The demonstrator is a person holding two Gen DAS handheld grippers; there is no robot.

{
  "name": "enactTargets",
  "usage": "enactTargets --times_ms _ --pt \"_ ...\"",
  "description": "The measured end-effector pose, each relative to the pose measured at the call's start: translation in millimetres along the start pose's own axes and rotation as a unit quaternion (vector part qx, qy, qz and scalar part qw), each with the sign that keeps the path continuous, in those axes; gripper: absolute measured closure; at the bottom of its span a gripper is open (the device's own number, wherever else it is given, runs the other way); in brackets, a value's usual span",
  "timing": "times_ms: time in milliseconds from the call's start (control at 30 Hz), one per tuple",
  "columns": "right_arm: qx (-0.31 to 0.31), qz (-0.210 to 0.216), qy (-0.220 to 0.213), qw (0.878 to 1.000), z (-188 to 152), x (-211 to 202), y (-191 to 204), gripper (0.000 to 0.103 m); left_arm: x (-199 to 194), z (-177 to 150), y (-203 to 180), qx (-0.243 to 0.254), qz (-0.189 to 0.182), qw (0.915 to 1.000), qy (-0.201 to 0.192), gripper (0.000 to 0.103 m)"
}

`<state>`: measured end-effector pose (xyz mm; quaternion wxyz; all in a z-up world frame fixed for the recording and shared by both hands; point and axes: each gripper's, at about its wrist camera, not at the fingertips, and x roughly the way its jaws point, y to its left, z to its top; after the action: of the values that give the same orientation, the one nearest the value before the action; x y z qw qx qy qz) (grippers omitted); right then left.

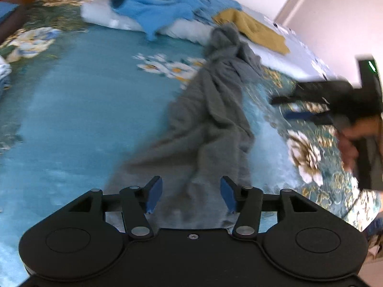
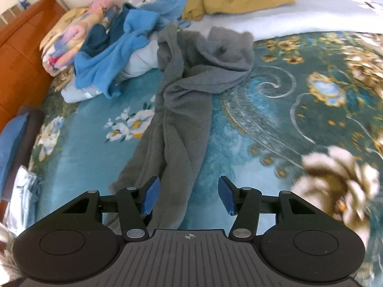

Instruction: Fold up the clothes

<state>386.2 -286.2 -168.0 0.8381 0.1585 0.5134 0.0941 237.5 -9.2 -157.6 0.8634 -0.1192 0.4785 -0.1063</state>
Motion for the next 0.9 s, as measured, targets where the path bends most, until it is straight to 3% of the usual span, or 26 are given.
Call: enactTargets --times_ms 100,200,467,667,767,800,833,867,900 --pt "-0.027 0.013 0.018 0.999 13.6 29.8 4.2 0.052 23.3 0.6 -17.4 0.006 0.018 0.9997 0.015 0.052" --pt "-0.052 0.02 0.031 0.998 23.2 54.7 10.3 0.054 38.3 1.4 -21.8 -0.018 0.028 0.9993 0.02 0.053" --pt "-0.079 0.025 0.055 0.995 38.1 95.6 16.8 0.058 49.4 2.7 -20.6 -0.05 0.041 0.9978 0.013 0.061" --pt "-0.087 0.018 0.073 0.993 39.7 108.0 21.3 0.07 45.1 -0.3 -27.6 -0.055 0.027 0.9981 0.003 0.059" --pt "-0.082 0.001 0.075 0.994 39.4 109.4 25.0 0.086 47.0 -2.8 -27.5 -0.056 0.033 0.9979 -0.002 0.06" --pt "-0.08 -0.007 0.074 0.994 39.2 108.9 26.0 0.093 48.0 -3.6 -27.1 -0.053 0.033 0.998 -0.003 0.062" --pt "-0.077 -0.014 0.073 0.994 39.0 108.5 27.0 0.094 49.2 -4.5 -26.1 -0.052 0.033 0.9981 -0.003 0.068" --pt "-0.074 -0.018 0.073 0.994 38.5 106.8 27.7 0.096 50.0 -5.0 -24.4 -0.05 0.034 0.9982 -0.003 0.081" --pt "-0.07 -0.021 0.072 0.995 37.9 105.1 28.3 0.097 50.7 -5.6 -22.8 -0.049 0.035 0.9982 -0.002 0.088"
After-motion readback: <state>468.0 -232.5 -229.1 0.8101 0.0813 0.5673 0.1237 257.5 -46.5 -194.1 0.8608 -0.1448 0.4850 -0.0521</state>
